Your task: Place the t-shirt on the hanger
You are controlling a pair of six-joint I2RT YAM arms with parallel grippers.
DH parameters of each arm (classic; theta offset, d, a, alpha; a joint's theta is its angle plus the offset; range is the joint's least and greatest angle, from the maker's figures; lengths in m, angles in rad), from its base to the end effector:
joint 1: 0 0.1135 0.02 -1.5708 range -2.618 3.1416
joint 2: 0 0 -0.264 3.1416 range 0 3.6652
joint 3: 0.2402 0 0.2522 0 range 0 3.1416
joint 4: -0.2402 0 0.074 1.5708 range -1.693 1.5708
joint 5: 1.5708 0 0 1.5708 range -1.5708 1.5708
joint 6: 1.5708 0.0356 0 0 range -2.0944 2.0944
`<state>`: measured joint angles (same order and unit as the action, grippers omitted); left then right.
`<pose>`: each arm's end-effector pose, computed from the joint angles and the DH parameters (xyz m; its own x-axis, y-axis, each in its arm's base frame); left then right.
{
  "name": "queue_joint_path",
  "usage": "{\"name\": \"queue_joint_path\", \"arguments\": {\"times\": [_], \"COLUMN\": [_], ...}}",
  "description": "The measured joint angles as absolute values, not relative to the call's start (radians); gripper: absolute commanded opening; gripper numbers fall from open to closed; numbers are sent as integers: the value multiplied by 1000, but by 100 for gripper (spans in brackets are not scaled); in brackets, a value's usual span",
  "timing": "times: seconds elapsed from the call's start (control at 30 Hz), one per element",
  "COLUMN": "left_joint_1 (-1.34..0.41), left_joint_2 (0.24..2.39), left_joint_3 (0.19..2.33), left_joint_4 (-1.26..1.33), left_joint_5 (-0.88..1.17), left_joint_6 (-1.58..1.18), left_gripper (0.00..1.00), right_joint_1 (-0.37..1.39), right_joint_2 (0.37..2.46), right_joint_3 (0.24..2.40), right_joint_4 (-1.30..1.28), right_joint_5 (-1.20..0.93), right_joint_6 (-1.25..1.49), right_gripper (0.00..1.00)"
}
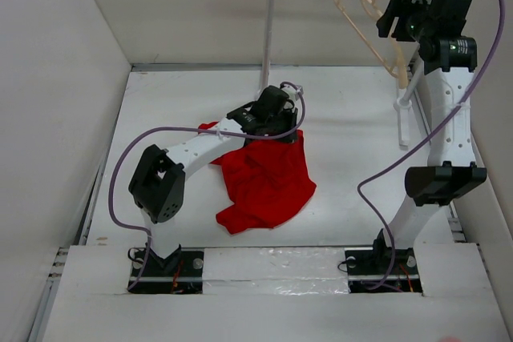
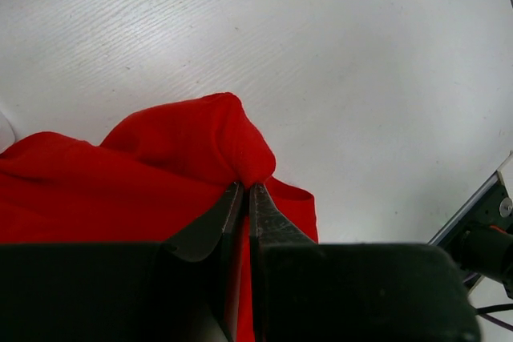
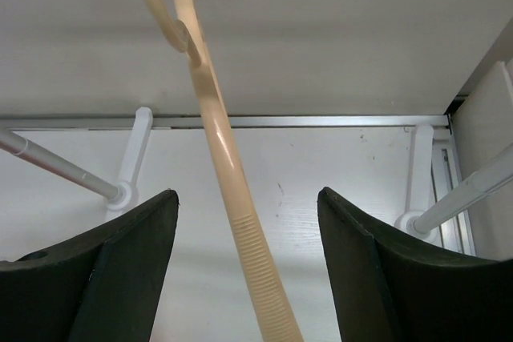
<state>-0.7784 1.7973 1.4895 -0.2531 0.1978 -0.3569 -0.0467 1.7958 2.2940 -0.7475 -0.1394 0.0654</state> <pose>0.2964 -0.3021 0.2958 -0.6368 0.1469 -0.7569 0.6238 0.6752 -0.3938 0.3711 -0.0124 0.5136 -0.2517 0.0766 -0.9648 -0.0720 0.9926 0.0975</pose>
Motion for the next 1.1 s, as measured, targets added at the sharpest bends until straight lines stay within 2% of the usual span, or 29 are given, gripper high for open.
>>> {"name": "queue_joint_path", "arguments": {"times": [0.33,0.63,0.9,1.1], "left_joint_1": [-779,-779,-779,-779], "left_joint_2": [1786,1771,1771,1771], "left_joint_3": [1459,1446,1446,1446], "left_joint_4": [-234,-221,-218,-217], "left_joint_5": [211,212,211,210], "left_joint_6": [-358,-358,-358,-357], "left_gripper": [0,0,0,0], "right_joint_1": [-14,44,66,67], "right_joint_2": [1835,1939,1943,1942], "right_joint_3": [2321,2379,2400,2408], "right_joint_4": [-714,-698,-687,-675], "right_joint_5": [-115,-49,-2,19], "right_joint_6": [41,41,30,31], "right_gripper": [68,56,31,18]}}
